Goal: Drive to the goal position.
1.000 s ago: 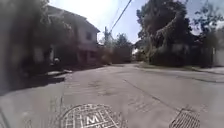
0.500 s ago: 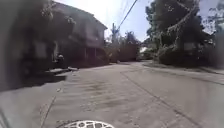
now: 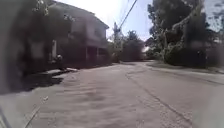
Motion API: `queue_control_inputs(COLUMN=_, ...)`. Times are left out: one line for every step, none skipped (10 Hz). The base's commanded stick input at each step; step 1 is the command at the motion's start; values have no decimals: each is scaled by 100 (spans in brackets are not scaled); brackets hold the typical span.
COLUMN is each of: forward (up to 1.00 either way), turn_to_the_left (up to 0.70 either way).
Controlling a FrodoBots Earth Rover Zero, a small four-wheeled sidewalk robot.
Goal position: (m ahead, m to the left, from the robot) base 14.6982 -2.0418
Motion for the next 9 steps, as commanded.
queue_control_inputs(forward=100, turn_to_the_left=-31)
queue_control_inputs(forward=100, turn_to_the_left=-31)
queue_control_inputs(forward=100, turn_to_the_left=-31)
queue_control_inputs(forward=100, turn_to_the_left=-31)
queue_control_inputs(forward=100, turn_to_the_left=-23)
queue_control_inputs(forward=100, turn_to_the_left=3)
queue_control_inputs(forward=100, turn_to_the_left=9)
queue_control_inputs(forward=100, turn_to_the_left=9)
queue_control_inputs(forward=100, turn_to_the_left=9)
